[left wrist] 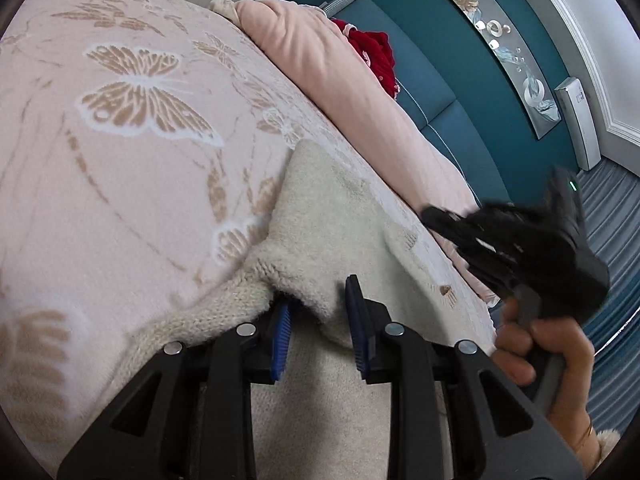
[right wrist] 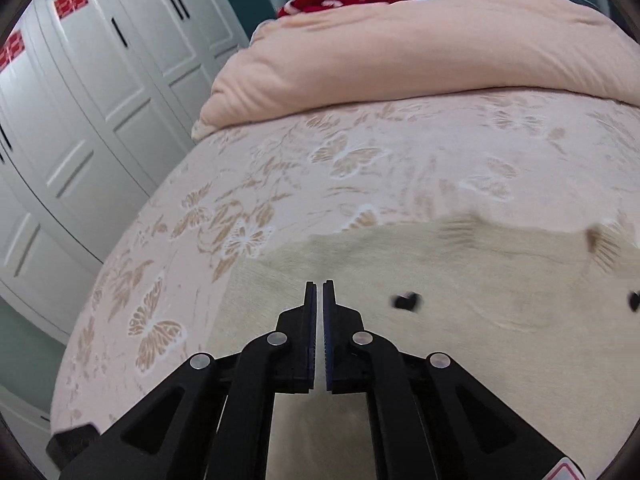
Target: Fold small clothes
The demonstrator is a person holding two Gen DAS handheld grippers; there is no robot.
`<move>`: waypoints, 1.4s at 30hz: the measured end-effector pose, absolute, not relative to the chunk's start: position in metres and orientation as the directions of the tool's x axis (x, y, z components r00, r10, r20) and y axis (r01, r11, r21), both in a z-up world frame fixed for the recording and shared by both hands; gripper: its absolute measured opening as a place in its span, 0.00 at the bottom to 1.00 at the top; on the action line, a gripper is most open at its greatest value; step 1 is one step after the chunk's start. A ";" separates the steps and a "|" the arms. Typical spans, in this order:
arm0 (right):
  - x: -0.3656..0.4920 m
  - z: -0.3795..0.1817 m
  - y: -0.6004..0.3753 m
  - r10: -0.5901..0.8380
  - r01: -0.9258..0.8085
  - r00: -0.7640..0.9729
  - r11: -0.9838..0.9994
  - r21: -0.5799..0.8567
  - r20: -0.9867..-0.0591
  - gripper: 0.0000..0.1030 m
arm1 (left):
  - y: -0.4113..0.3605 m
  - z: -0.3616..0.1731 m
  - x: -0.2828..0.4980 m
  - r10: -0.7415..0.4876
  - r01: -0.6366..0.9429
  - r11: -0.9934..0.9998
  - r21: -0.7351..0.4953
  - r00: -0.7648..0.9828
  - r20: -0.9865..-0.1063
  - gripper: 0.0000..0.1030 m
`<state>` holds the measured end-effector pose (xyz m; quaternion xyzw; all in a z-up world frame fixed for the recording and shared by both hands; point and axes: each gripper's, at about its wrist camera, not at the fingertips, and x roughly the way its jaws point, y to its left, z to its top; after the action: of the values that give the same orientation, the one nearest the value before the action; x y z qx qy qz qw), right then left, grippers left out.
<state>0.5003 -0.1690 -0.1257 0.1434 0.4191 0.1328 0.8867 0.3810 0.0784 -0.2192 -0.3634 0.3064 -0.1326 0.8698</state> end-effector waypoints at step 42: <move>0.058 -0.177 -0.353 0.227 0.410 0.574 0.752 0.516 -0.787 0.70 | 0.115 -0.179 0.163 -0.443 -0.141 0.794 -0.591 0.532 -0.722 0.95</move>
<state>0.0576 -0.3527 -0.1767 0.3473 0.4582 -0.0561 0.8162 0.1625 0.1146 -0.1786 -0.3072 0.4750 -0.0923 0.8194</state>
